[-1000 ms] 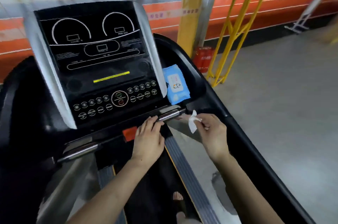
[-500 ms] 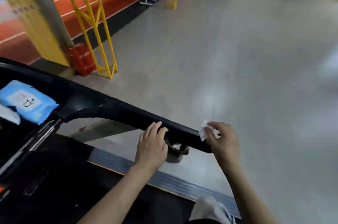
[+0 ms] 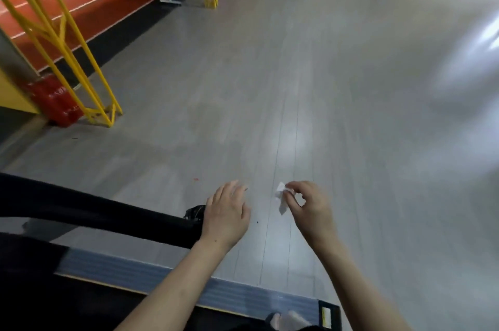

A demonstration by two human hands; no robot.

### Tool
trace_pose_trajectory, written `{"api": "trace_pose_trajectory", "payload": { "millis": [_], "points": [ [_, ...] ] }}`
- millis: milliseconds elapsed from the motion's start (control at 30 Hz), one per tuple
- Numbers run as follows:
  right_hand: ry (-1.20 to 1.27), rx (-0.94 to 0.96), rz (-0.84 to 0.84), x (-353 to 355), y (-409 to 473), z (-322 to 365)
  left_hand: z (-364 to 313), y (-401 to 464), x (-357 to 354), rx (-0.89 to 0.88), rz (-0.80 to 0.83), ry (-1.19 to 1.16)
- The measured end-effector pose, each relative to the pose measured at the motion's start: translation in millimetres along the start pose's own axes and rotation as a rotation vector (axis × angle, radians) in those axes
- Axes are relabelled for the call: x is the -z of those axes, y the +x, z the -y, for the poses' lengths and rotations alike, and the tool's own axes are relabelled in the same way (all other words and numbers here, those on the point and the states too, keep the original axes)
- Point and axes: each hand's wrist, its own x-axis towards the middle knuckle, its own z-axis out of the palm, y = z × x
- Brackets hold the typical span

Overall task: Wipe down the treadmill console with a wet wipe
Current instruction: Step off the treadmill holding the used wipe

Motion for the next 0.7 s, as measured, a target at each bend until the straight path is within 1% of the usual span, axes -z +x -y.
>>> {"api": "trace_pose_trajectory", "payload": {
  "millis": [133,267,433,567,700],
  "points": [
    [0.000,0.063,-0.027,28,36,-59,-53,39,-29,0.006,0.030,0.048],
    [0.011,0.025,-0.026,43,70,-104,-81,79,-45,0.009,0.062,0.101],
    [-0.020,-0.034,-0.009,48,109,-152,-107,133,-84,-0.031,0.046,0.134],
    [-0.048,-0.053,0.032,38,150,-193,-112,186,-122,-0.059,0.062,0.168],
    [-0.045,0.024,0.017,8,210,-238,-92,263,-168,-0.056,0.020,0.176]
  ]
}}
